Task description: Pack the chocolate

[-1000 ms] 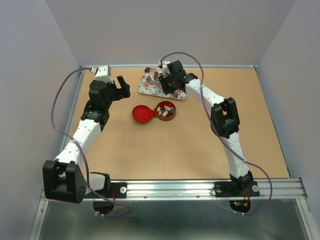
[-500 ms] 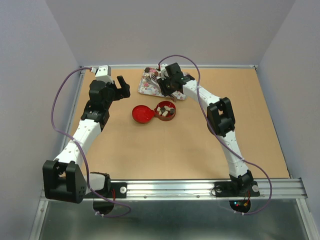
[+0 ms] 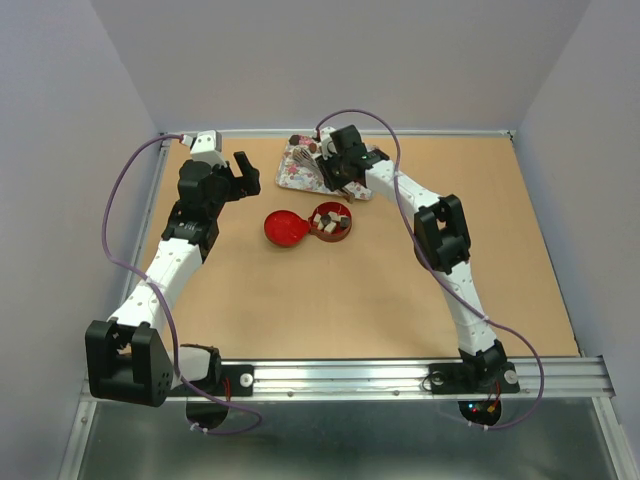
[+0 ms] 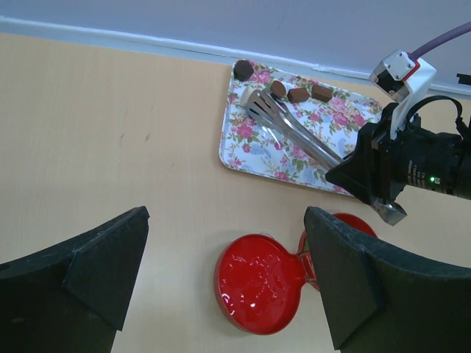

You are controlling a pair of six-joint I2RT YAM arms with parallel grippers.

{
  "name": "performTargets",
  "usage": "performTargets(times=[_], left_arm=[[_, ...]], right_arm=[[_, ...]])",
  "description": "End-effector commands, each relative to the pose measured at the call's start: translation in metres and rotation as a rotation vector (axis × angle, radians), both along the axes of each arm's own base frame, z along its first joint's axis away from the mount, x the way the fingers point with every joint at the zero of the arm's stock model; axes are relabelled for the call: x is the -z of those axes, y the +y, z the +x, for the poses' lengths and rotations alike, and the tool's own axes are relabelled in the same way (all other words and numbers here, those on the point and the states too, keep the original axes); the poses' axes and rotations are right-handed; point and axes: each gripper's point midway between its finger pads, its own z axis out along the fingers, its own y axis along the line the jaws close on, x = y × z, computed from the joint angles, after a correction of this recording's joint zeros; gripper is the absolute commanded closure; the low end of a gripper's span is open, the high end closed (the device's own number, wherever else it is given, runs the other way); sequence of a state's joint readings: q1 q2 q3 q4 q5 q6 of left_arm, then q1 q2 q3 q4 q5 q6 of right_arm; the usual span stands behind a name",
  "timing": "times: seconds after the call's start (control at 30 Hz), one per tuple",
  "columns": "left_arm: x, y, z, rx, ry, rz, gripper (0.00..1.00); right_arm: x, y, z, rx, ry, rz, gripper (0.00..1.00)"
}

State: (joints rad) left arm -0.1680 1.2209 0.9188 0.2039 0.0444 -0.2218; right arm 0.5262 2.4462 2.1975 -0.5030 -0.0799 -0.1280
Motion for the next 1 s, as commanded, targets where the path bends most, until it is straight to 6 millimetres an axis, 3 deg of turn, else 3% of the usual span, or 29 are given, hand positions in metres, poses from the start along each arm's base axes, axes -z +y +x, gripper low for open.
performTargets(times=[0.0, 0.2, 0.27, 0.33, 0.47, 0.5, 0.53, 0.6, 0.67, 0.73, 0.77, 0.83, 0.87, 0.97], left_arm=[[-0.039, 0.002, 0.005, -0.007, -0.1, -0.009, 0.01], [-0.04, 0.003, 0.004, -0.009, -0.103, -0.009, 0.01], [-0.04, 0.003, 0.003, -0.007, -0.101, -0.008, 0.01], [-0.041, 0.003, 0.003, -0.007, -0.105, -0.012, 0.01], [-0.042, 0.002, 0.001, -0.004, -0.107, -0.012, 0.01], [-0.041, 0.002, 0.001, -0.003, -0.106, -0.016, 0.01], [-0.042, 0.002, 0.0, -0.003, -0.106, -0.016, 0.01], [-0.043, 0.002, 0.0, 0.0, -0.109, -0.015, 0.01], [-0.045, 0.001, -0.002, 0.002, -0.115, -0.02, 0.01], [-0.045, 0.001, -0.002, 0.005, -0.115, -0.022, 0.01], [-0.046, 0.001, -0.002, 0.005, -0.114, -0.023, 0.01], [-0.045, 0.0, -0.002, 0.008, -0.113, -0.023, 0.01], [-0.046, -0.001, -0.002, 0.012, -0.114, -0.026, 0.01], [-0.043, -0.001, -0.001, 0.014, -0.108, -0.025, 0.01]], right_arm=[[-0.051, 0.002, 0.003, 0.012, -0.109, 0.025, 0.69], [-0.08, -0.01, -0.009, 0.03, -0.138, 0.026, 0.7], [-0.077, -0.016, -0.017, 0.036, -0.126, 0.01, 0.7], [-0.092, -0.02, -0.024, 0.033, -0.143, 0.016, 0.7], [-0.106, -0.04, -0.038, 0.068, -0.167, -0.017, 0.7], [-0.1, -0.043, -0.044, 0.069, -0.153, -0.029, 0.7], [-0.112, -0.048, -0.049, 0.075, -0.17, -0.023, 0.7], [-0.115, -0.052, -0.059, 0.079, -0.169, -0.03, 0.7], [-0.119, -0.063, -0.081, 0.091, -0.16, -0.035, 0.7], [-0.108, -0.068, -0.091, 0.094, -0.131, -0.046, 0.7], [-0.12, -0.071, -0.1, 0.096, -0.148, -0.032, 0.7], [-0.109, -0.076, -0.118, 0.1, -0.112, -0.039, 0.7], [-0.119, -0.08, -0.125, 0.107, -0.125, -0.025, 0.7], [-0.109, -0.087, -0.146, 0.12, -0.078, -0.034, 0.7]])
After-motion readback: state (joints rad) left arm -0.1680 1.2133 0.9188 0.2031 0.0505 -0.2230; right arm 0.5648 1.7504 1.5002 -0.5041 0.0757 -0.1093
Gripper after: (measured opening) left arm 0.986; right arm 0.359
